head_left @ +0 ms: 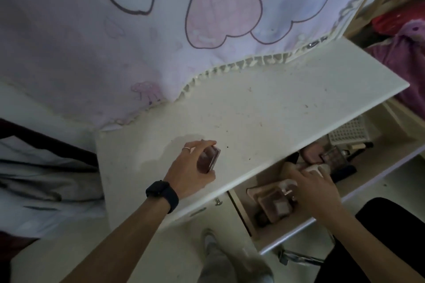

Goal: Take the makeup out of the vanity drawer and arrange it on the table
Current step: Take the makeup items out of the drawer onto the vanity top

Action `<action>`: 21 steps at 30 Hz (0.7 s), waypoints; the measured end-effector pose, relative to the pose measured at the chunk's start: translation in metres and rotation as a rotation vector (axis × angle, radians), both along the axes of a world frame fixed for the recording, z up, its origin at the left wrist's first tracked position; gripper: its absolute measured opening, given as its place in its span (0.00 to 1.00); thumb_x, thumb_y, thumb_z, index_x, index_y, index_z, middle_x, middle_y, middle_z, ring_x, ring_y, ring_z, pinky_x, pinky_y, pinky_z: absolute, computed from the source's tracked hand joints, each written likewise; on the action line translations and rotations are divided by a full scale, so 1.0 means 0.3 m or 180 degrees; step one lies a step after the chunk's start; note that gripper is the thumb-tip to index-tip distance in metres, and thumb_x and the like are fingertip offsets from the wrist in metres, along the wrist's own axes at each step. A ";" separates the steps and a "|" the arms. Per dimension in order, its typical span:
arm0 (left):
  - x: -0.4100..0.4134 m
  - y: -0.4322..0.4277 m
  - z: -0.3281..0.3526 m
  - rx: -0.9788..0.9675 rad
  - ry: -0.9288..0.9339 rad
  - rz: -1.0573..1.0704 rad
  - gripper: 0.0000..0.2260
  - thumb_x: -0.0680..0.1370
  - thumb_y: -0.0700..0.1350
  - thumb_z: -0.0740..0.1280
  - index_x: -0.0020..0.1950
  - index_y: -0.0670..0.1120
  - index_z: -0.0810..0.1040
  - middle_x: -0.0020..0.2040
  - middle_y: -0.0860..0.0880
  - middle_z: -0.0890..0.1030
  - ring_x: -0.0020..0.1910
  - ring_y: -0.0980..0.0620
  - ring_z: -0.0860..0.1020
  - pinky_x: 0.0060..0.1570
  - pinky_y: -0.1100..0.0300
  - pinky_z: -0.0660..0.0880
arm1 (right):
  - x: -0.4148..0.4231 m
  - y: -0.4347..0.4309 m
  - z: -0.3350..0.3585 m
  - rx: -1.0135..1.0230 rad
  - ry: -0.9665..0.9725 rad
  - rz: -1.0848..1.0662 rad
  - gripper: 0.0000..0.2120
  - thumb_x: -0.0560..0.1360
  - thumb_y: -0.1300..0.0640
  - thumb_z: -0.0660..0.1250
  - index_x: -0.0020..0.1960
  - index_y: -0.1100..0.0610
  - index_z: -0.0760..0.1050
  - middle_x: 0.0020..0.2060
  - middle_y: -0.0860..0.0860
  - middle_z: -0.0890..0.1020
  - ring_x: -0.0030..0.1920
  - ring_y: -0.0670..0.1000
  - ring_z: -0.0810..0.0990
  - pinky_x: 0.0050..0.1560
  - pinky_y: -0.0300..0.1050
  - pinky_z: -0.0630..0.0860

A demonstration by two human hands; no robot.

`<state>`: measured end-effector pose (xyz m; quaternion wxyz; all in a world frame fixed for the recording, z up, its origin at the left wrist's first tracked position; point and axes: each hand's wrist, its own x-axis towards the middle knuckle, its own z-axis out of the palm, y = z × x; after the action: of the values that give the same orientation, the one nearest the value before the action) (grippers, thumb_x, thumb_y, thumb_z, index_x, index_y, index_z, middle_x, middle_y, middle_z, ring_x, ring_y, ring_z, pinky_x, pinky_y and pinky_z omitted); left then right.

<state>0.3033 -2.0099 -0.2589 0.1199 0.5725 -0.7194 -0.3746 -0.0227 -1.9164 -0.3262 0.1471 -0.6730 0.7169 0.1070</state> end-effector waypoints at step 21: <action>0.645 -0.311 -0.079 -0.0213 -0.1398 0.0085 0.33 0.76 0.40 0.68 0.79 0.54 0.62 0.78 0.47 0.62 0.76 0.44 0.61 0.74 0.51 0.60 | 0.957 -0.699 0.127 -0.0525 -0.1907 0.0767 0.17 0.83 0.54 0.59 0.70 0.43 0.74 0.62 0.52 0.78 0.62 0.58 0.71 0.58 0.52 0.72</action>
<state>0.4968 -2.1032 -0.2826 -0.0158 0.6455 -0.7326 -0.2152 0.2645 -2.1261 -0.2879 0.2826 -0.7642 0.5633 -0.1374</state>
